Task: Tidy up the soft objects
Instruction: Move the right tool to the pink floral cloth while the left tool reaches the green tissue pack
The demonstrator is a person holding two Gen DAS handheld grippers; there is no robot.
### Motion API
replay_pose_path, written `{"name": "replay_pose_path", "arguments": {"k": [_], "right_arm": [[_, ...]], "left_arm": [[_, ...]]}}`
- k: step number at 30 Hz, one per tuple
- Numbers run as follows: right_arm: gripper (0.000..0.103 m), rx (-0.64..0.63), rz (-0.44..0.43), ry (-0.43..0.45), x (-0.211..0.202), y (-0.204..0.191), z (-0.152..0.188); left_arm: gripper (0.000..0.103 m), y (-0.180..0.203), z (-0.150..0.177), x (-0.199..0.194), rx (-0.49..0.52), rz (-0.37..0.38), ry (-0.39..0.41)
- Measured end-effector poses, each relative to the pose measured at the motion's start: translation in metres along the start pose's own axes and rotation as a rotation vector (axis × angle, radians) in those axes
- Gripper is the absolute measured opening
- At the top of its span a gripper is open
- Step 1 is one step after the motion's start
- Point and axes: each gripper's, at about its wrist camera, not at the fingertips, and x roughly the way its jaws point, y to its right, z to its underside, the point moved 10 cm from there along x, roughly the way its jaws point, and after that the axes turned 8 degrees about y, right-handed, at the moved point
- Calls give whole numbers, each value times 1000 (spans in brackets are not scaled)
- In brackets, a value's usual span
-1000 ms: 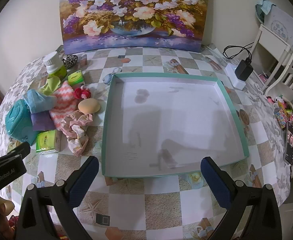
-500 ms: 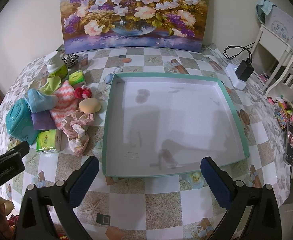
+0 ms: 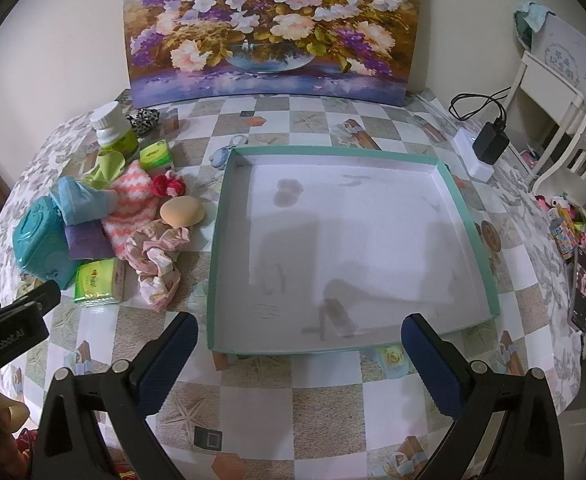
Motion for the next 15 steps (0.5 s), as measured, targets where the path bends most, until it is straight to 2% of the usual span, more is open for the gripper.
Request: {"name": "replay_pose_path", "arguments": {"k": [8, 15], "right_arm": [[103, -10, -21, 3, 1, -4, -1], [103, -58, -116, 38, 13, -39, -22]], "left_arm": [[103, -1, 2, 4, -24, 16, -18], [103, 2, 3, 29, -93, 22, -95]]}}
